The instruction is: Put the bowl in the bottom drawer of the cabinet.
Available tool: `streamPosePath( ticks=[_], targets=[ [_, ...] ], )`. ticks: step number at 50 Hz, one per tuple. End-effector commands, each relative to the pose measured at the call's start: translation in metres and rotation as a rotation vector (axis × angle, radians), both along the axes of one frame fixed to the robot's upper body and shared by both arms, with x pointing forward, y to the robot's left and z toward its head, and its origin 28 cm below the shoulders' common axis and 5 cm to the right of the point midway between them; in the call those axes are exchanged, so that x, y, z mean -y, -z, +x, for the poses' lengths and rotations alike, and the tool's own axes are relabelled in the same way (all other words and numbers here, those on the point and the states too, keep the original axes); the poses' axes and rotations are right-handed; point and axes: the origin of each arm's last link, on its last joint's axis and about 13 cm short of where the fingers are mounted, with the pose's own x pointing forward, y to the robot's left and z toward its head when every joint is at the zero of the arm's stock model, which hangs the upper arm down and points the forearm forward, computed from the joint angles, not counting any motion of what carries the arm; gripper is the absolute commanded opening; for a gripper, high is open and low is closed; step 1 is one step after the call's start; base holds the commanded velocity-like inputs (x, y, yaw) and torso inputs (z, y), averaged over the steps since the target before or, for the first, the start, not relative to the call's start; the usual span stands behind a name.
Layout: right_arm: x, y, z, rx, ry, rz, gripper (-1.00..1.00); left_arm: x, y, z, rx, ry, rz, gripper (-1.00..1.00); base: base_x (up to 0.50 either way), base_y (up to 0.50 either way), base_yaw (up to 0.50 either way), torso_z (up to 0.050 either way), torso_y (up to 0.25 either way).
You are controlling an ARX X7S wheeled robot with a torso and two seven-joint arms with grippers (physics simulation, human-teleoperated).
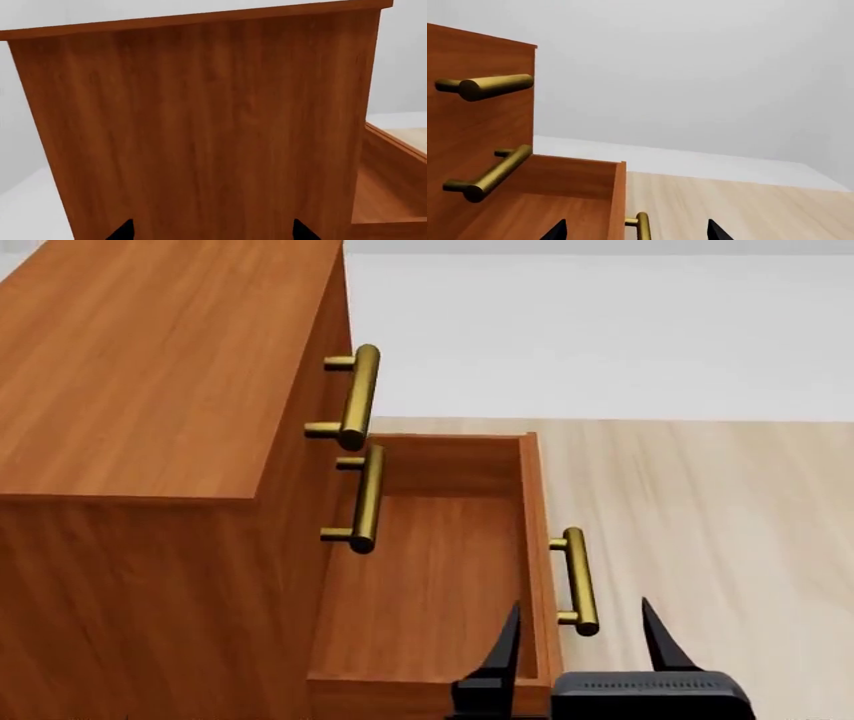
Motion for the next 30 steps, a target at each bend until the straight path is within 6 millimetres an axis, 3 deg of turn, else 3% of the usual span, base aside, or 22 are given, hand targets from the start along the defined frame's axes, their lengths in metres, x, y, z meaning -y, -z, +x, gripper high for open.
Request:
streamPosePath(
  ticks=[1, 30],
  targets=[
    [-0.0013, -0.0021, -0.0002, 0.003, -0.001, -0.004, 1.00, -0.0046, 0.0010, -0.0118, -0.010, -0.010, -0.017, 1.00, 0.50, 0.00, 0.00, 0.000, 0.000],
    [-0.0028, -0.0022, 0.0030, 0.000, -0.001, -0.023, 1.00, -0.0029, 0.0040, -0.0098, -0.030, 0.012, -0.011, 1.00, 0.50, 0.00, 0.00, 0.000, 0.000]
  ],
)
